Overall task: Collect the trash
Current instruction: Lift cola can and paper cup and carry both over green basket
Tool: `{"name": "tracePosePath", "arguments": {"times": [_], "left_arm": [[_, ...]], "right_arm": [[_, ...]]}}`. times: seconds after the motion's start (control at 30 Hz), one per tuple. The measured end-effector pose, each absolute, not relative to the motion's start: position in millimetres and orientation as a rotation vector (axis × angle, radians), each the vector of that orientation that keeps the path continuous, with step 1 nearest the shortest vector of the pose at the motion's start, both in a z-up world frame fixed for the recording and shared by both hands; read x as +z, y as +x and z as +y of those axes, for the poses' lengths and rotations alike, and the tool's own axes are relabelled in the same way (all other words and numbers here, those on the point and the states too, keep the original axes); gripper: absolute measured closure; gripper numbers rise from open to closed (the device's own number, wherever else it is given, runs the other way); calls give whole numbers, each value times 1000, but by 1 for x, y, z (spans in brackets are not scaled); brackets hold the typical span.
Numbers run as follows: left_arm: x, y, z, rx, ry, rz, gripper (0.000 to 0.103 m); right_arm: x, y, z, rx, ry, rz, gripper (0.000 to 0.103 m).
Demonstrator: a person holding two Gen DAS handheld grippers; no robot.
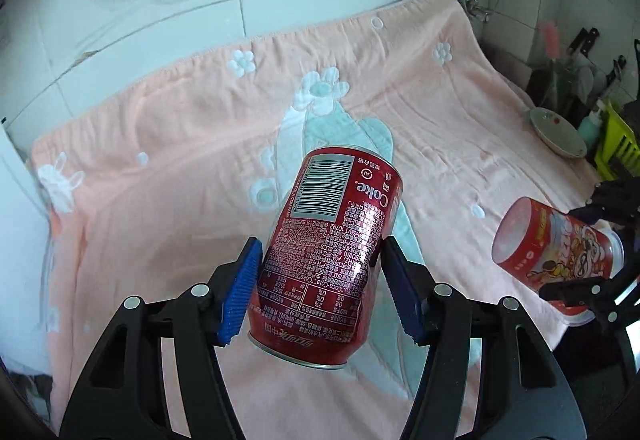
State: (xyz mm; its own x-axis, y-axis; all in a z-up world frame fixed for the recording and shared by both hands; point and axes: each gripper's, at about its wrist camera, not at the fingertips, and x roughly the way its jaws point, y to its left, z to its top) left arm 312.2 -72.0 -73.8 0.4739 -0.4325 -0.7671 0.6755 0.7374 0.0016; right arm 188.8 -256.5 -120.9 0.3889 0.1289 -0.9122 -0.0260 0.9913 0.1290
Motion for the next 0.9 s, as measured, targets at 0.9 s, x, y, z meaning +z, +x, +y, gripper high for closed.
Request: {"name": "tracePosePath", "arguments": {"times": [0.9], "left_arm": [[-25, 68, 98, -322, 84, 774, 43]], "right_arm": [[-143, 36, -101, 425, 240, 1192, 31]]}}
